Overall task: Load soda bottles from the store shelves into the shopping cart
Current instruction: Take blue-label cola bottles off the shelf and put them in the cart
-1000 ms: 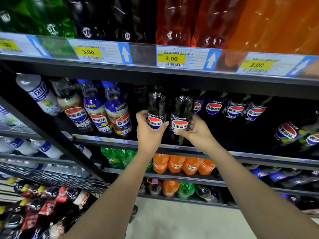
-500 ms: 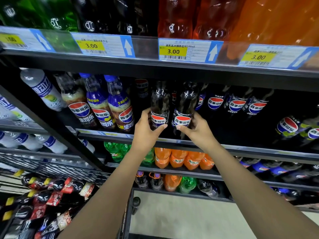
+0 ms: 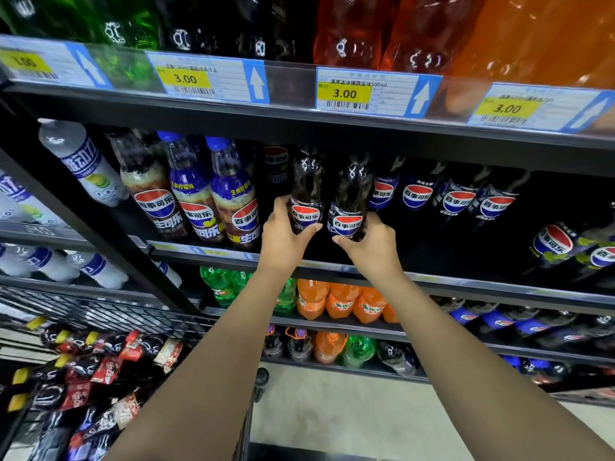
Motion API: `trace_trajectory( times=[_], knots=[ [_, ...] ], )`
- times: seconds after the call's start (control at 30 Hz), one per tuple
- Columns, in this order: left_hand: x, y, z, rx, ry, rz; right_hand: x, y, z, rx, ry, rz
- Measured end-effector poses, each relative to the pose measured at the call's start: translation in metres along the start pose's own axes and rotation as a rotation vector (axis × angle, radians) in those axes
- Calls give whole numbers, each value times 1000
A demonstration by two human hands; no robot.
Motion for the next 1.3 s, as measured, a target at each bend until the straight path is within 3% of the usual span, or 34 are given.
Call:
trace_trajectory(
  times=[0.53,0.67,0.77,0.9,0.97,1.03,1.3],
  knots=[
    [-1,-11,-1,-3,-57,-11,-6,-14,-4,-26,-19,-7],
    [5,1,5,46,-65,-65,-7,-4,-6,-124,-77,-40],
    [21,33,4,59,-93,-74,-15,34,-12,-210,-93,32],
    [62,101,-19,-103,-293,-26,-43,108,-26,-7,18,244],
    [85,133,-43,-152,-426,-28,-70,139,-35,87,64,200],
    [110,162,-73,-85,-522,-45,-102,168,-43,83,97,84],
    [228,263,-199,488,-691,-128,-223,254,-71,-64,272,-356]
  ],
)
Point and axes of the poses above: each hand's wrist, its own y-axis away from the middle knuckle, its own x-axis out of the back of the hand, z = x × y, the point moved 2 cm from there along -y, towards the middle knuckle, and after that the axes turned 5 degrees about -z, right-handed, at the moved point
